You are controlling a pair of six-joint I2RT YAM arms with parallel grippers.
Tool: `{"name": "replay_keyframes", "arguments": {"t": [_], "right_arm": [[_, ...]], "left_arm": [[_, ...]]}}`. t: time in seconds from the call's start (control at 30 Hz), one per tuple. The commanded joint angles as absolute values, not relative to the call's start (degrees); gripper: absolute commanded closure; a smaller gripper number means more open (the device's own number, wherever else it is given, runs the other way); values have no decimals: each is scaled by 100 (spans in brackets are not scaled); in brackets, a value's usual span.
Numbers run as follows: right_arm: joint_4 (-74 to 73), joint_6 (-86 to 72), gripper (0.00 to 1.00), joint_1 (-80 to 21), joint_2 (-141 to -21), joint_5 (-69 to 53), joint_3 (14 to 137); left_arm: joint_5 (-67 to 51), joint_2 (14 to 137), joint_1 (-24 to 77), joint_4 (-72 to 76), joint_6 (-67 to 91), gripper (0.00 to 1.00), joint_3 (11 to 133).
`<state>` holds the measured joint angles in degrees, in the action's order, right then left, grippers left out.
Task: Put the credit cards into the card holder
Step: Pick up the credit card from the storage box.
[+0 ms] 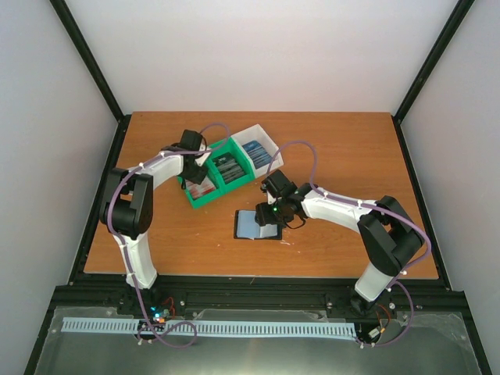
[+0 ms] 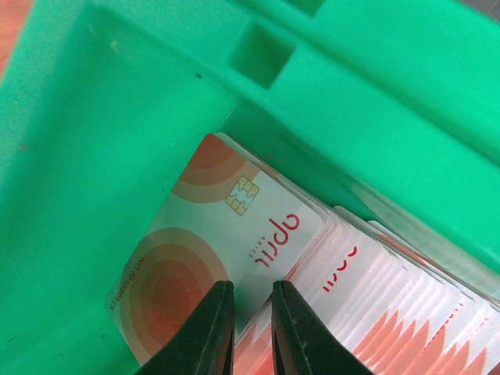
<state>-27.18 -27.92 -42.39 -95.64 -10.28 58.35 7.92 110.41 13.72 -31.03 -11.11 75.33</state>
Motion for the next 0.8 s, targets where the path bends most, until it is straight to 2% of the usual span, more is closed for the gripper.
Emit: {"name": "replay_keyframes", "arguments": {"t": [0.0,0.53,0.77], "right_arm": [[-2705,-2839,39,-4201,-9631,-1012,5955],[-2698,-2830,39,-4206,-9636,-1019,5955],[-2687,-2837,39,-4201,-9634,-1035,5958]], "left_arm": [[882,11074,1272,-3128,-1140,84,7842],[1042,11171,1222,-3196,-1067,84,7987],[1371,11080,1222,-2943,-1059,88,7896]]}}
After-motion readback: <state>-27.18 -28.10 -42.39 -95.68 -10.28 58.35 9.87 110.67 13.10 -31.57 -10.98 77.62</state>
